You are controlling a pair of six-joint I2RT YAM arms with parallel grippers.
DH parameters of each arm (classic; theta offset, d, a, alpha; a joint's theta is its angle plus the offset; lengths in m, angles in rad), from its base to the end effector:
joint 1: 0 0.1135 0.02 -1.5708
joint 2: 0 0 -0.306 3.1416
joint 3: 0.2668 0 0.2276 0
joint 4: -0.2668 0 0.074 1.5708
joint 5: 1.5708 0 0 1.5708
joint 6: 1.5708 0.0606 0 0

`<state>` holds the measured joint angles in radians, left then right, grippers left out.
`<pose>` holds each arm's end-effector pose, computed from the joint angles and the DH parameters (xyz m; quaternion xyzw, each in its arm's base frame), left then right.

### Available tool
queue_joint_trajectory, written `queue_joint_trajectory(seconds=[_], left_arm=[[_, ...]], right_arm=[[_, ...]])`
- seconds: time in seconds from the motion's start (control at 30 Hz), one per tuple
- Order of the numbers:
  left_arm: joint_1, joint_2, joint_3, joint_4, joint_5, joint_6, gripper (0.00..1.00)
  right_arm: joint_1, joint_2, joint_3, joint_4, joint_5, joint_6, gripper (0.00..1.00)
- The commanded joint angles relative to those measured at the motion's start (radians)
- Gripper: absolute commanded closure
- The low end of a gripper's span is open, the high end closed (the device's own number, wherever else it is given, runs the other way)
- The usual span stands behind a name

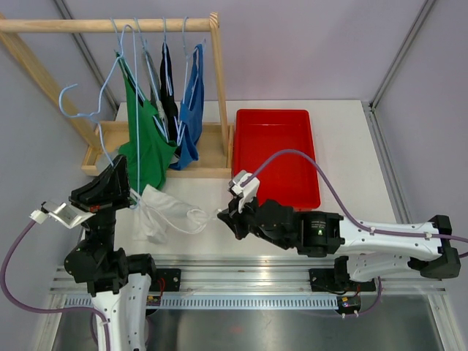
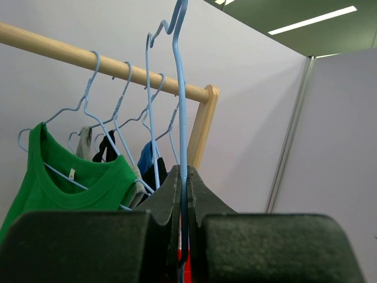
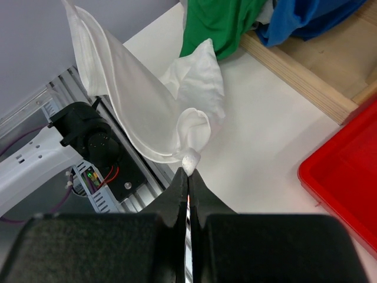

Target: Remove the tank top from the hanger

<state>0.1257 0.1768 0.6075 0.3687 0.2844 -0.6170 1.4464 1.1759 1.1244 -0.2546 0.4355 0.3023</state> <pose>-0.0124 -0.0187 0.4083 -0.0128 0.3947 -0.2748 0.8767 0.0561 0.2425 0.4057 -0.3190 0.7313 0.3309 0.5039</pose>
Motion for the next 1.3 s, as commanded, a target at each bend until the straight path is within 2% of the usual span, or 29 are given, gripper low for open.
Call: queue_joint_trajectory(seconds=[0.0,0.5,0.93,1.27], left_arm=[[-0.004,0.035,0.025,0.108,-0.053,0.053,1.00],[-0.005,0.055,0.003,0.131,-0.177,0.109,1.00],[-0.001,0.069,-0.038,0.177,-0.350,0.111,1.00],[-0.001,0.128,-0.032,0.236,-0.412,0.145,1.00]], right_arm=[[0.006,-0.053,-0.015,-0.037,0.088,0.040,1.00],[0.008,-0.202,-0.075,-0.252,0.190,0.179,1.00],[0.012,-0.171,-0.074,-0.233,0.135,0.215,1.00],[0.026,-0.165,-0.077,-0.248,0.135,0.238,1.00]])
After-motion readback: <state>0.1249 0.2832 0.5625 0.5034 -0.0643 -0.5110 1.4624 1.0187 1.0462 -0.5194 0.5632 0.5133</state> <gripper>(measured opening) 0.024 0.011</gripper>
